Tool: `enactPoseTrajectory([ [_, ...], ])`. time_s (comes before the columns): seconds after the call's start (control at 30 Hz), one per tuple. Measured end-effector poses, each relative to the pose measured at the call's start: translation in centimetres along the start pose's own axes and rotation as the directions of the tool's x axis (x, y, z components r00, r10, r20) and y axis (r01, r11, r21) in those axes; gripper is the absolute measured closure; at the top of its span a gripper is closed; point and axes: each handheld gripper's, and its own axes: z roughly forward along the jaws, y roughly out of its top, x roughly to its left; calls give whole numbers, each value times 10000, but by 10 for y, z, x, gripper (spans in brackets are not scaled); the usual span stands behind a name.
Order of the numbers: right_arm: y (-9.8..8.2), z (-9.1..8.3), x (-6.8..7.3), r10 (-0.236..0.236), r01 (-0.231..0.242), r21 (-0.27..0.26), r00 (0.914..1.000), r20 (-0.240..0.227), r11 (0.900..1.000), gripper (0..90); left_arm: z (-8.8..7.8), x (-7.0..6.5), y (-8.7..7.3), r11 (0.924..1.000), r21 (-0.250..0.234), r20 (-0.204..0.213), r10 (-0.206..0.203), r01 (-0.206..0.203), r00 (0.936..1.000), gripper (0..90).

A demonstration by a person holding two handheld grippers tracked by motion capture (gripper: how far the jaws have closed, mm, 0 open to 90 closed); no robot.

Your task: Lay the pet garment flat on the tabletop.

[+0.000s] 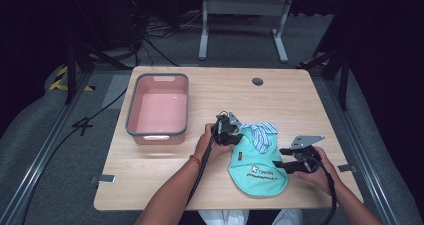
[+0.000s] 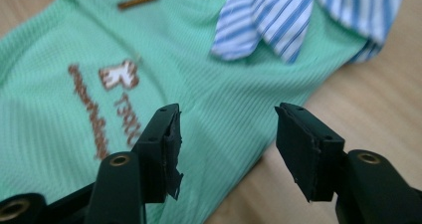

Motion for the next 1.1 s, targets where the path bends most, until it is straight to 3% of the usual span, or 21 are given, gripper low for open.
enactPoseTrajectory([
  [0.07,-7,4,3,64,-60,354,9999,-133,9994,433,-1,1,0,10000,38,8,73,-73,10000,663],
  [0.13,-11,5,4,93,-91,258,9999,-54,9996,450,-1,1,0,9999,76,7,154,-154,9999,729],
  [0.23,-10,4,5,-121,123,225,9999,-48,9997,639,-2,1,1,9990,175,-131,409,-406,9991,849],
  [0.3,-8,4,8,-350,353,278,9993,-130,9990,774,-2,3,1,9993,200,-244,328,-323,9992,861],
  [0.33,-8,4,8,-350,353,278,9993,-130,9990,774,-2,3,1,9993,200,-244,328,-323,9992,863],
  [0.37,-6,5,13,-638,638,365,9980,-21,9973,831,-3,4,1,9989,260,-401,391,-381,9984,864],
  [0.43,-5,4,14,-745,742,426,9972,64,9963,847,-3,7,0,9996,226,-536,165,-153,9984,865],
  [0.53,-6,4,13,-780,777,409,9969,65,9961,853,-4,9,0,9992,289,-719,280,-260,9970,866],
  [0.67,-9,1,11,-744,734,412,9969,244,9965,858,-6,15,-2,9995,324,-999,90,-57,9950,868],
  [0.8,-11,0,6,-558,548,316,9980,299,9980,851,-9,19,-3,9993,369,-902,69,-36,9959,867],
  [0.87,-9,2,6,-550,542,228,9979,355,9983,772,-10,17,-2,9996,284,-672,75,-56,9977,856],
  [0.93,-7,3,7,-576,572,116,9975,399,9983,701,-14,13,0,10000,71,-841,61,-55,9964,736],
  [1.0,-6,2,7,-522,523,-8,9980,357,9986,648,-24,4,2,9991,-332,-352,255,-267,9991,658],
  [1.03,-6,1,7,-493,498,-132,9980,403,9987,607,-30,-3,3,9977,-391,-330,541,-554,9980,616],
  [1.1,-4,-4,5,-383,400,-397,9984,424,9984,595,-38,-14,2,9941,-370,172,1023,-1017,9946,580],
])
